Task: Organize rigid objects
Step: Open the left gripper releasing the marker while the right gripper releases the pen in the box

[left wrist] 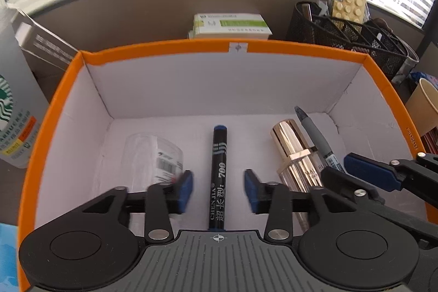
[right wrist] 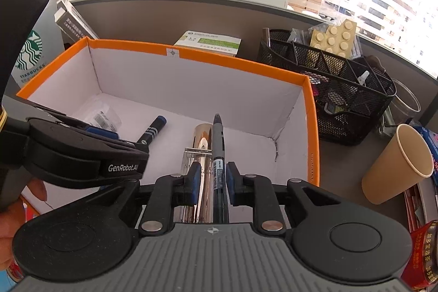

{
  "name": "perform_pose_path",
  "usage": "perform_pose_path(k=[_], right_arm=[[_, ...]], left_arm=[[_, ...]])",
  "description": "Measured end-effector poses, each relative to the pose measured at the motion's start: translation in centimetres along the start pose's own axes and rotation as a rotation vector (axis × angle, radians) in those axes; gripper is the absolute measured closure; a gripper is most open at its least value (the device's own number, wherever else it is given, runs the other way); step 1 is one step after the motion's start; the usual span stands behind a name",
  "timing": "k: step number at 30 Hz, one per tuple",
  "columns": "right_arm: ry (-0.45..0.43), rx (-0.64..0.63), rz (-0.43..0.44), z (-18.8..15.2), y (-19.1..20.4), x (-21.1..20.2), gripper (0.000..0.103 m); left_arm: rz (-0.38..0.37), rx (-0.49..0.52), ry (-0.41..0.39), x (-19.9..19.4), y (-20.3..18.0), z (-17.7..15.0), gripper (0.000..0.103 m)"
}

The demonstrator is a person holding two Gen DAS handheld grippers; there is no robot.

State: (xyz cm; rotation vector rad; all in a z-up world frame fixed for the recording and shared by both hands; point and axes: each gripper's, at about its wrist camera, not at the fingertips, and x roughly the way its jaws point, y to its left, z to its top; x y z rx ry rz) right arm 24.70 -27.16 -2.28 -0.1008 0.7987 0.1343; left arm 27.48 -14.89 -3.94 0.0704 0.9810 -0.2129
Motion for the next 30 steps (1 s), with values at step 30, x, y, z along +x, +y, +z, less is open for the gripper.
perform_pose_path(k=[30], right_arm=[[-0.167,0.013,-0.017,-0.7,1.6,-10.8,0.077]], left_arm=[[-0.021,0.009,-0.190,-11.2,1.2,-2.2,0.017]])
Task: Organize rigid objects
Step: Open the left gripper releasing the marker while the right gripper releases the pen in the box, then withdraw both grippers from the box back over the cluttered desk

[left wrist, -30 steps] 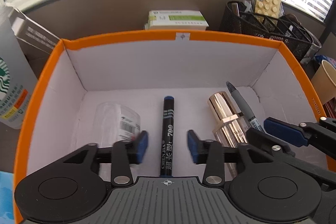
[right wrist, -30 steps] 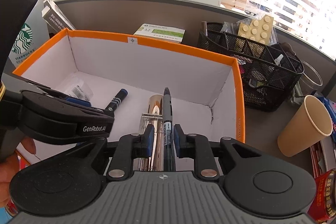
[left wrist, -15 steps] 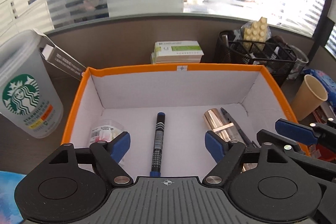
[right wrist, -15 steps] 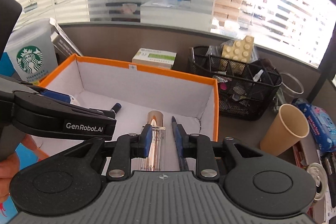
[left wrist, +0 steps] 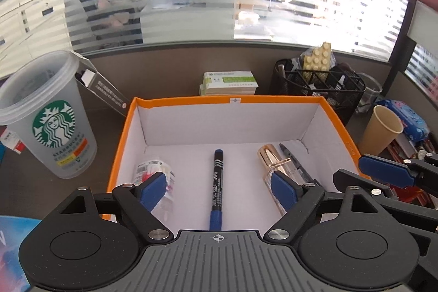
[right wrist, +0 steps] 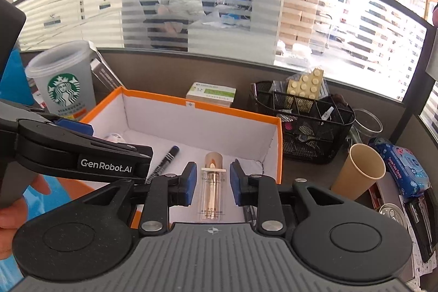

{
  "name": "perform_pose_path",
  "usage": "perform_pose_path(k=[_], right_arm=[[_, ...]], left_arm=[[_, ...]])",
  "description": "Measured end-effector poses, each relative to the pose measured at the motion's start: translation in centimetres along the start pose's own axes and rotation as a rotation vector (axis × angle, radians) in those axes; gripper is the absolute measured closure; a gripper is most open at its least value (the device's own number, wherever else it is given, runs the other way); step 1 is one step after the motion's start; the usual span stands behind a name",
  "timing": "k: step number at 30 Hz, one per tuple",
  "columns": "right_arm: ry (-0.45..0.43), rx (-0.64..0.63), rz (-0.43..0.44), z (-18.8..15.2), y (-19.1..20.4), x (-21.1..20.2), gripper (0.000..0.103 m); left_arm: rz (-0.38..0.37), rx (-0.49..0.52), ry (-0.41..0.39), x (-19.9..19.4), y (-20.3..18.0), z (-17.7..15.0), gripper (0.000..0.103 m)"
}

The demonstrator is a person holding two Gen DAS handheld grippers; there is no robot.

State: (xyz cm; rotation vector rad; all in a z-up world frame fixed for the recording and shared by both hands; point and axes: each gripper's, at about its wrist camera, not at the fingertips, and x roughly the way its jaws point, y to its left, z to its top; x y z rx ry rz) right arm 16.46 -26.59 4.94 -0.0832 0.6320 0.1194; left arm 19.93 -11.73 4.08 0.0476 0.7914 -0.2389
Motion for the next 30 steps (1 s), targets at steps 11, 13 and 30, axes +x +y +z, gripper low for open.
perform_pose_path(k=[11,13,30], right_arm=[[-0.076,-0.023,0.018,-4.1,1.8,-3.7,0.066],[-0.083,-0.029,0.020,-5.4,2.2,-4.3,0.055],[-0.015,-0.063,-0.101,-17.0,4.0,-4.0,0.013]], left_arm=[[0.039,0.107,-0.136,-4.2,1.1,-5.0,0.005],[0.049,0.124,-0.145,-4.5,1.5,-6.6,0.001],[0.141,0.214,-0.164,-8.0,4.2,-19.6,0.000]])
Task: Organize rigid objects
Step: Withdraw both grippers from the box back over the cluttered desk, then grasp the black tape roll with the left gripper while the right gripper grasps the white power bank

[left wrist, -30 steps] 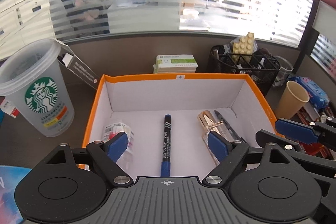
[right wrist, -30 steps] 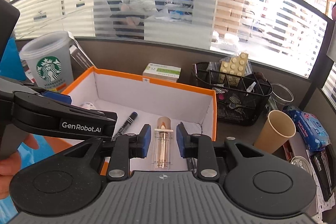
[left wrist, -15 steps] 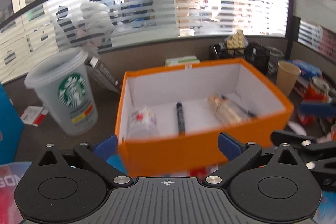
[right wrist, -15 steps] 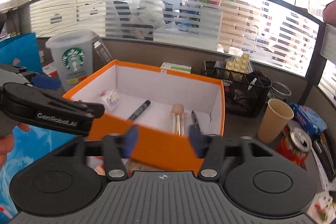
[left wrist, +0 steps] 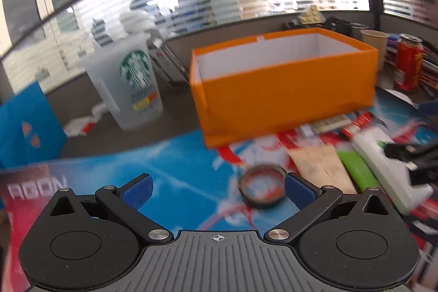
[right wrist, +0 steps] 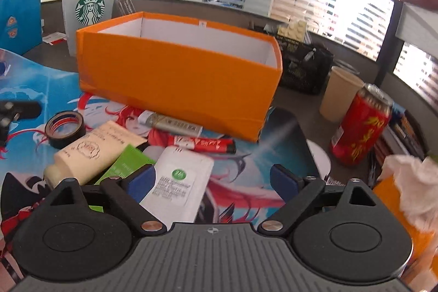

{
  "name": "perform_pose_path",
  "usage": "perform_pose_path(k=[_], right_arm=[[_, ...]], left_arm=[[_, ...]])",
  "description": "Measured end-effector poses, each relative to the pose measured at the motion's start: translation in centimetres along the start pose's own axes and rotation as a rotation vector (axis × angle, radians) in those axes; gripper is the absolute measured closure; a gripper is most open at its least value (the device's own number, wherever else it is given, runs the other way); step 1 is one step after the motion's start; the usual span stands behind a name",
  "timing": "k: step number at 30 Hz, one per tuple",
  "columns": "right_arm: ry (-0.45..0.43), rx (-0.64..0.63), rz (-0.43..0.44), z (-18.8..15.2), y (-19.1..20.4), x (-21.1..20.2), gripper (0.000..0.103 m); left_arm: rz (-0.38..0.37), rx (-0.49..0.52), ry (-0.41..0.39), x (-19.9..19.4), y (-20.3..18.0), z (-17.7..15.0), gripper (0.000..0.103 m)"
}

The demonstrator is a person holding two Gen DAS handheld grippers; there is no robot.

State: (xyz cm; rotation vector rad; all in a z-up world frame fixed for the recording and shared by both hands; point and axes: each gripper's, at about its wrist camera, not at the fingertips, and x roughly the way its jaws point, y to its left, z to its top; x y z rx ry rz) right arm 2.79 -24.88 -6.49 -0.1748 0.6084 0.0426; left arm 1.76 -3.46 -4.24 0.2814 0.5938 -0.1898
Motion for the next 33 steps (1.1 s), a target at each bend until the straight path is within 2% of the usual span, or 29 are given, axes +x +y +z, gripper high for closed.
perform_pose_path(k=[7,8,12,14,17,22,33], right_arm=[[-0.014,0.001,-0.001,-0.6,0.4,-0.2,0.010],[-0.017,0.007,-0.001,-0.6,0.3,-0.3,0.009],[-0.021,0.017,-0.007,-0.7,-0.1,-0.6,0.008],[-0.020,0.017,-0.009,-0.7,-0.2,-0.7,0.008],[-0.016,0.018,-0.003,-0.9,-0.4,-0.7,0.008],[0.002,0.007,0.002,-1.3,-0.2,-0.4,0.008],[0.028,0.033,0.064,-1.8,0.5,0.4,0.008]], left_arm=[[-0.115,-0.011,0.056,-0.1,-1.0,-1.9,0.000],[-0.109,-0.007,0.061,0.3,-1.0,-1.9,0.000],[0.021,-0.007,0.072,2.4,-0.5,-1.6,0.000],[0.036,-0.024,0.088,3.5,0.2,-1.4,0.000],[-0.004,-0.060,0.107,4.2,0.9,-1.2,0.000],[-0.041,-0.033,0.097,4.5,0.2,-1.1,0.000],[-0.078,-0.041,0.106,6.6,0.5,-0.6,0.000]])
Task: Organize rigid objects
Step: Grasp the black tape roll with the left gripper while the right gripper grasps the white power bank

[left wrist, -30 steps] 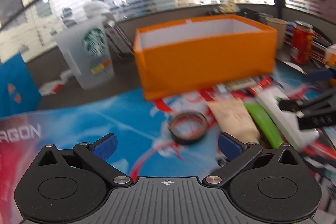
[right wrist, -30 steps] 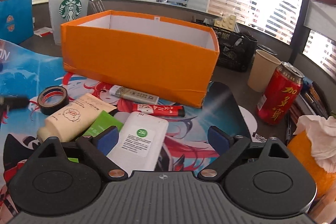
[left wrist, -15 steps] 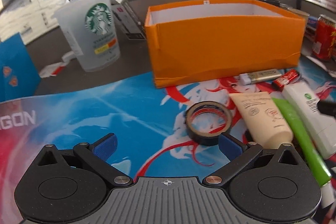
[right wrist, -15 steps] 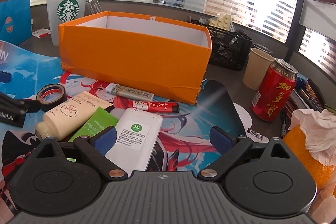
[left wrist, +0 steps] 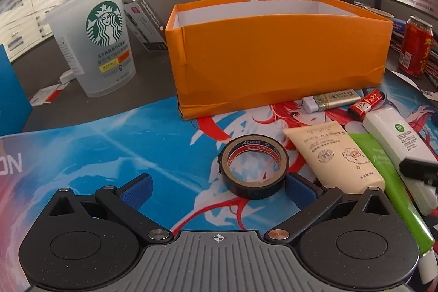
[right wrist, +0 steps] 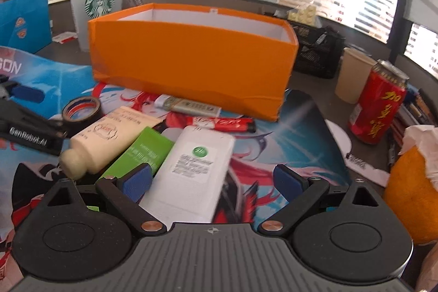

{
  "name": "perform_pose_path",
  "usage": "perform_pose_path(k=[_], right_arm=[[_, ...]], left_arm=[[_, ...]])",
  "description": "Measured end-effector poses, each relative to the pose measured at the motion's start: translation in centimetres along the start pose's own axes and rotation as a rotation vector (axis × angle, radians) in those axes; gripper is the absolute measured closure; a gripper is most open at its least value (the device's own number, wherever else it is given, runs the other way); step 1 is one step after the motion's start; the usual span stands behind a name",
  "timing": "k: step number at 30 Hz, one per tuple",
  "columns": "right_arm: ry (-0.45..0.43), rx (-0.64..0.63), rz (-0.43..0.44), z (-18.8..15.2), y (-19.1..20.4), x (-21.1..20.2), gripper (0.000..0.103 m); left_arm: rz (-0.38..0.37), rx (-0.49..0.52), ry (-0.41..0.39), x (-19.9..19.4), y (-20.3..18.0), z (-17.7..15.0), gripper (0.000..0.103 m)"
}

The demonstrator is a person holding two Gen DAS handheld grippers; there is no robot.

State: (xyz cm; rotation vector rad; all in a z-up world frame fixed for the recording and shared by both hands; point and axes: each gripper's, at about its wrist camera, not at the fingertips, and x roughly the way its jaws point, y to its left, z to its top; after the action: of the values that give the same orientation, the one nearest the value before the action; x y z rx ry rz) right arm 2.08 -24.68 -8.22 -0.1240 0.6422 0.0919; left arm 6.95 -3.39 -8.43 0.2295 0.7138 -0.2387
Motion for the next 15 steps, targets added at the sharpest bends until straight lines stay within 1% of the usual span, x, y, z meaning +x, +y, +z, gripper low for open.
perform_pose_path(k=[3,7,8,10,13,15], right_arm=[[0.015,-0.008,-0.002,-0.2,0.3,0.5,0.008],[0.026,0.016,0.026,-0.4,-0.3,0.7,0.011],[0.028,0.021,0.030,-0.4,-0.4,0.7,0.016],[0.034,0.019,0.039,-0.4,-0.4,0.9,0.022],[0.021,0.029,0.042,-0.2,-0.4,1.3,0.023],[0.014,0.045,0.065,-0.1,-0.7,1.6,0.032]], left_arm=[[-0.008,-0.007,0.001,0.4,0.1,0.2,0.000],[-0.024,-0.015,0.000,0.8,0.5,0.5,0.000],[-0.033,-0.016,-0.001,0.9,0.5,0.6,0.000],[-0.060,-0.018,-0.003,1.2,0.6,0.7,0.000],[-0.115,-0.048,0.007,1.9,1.1,1.0,0.000],[-0.107,-0.051,-0.005,2.0,1.1,0.9,0.000]])
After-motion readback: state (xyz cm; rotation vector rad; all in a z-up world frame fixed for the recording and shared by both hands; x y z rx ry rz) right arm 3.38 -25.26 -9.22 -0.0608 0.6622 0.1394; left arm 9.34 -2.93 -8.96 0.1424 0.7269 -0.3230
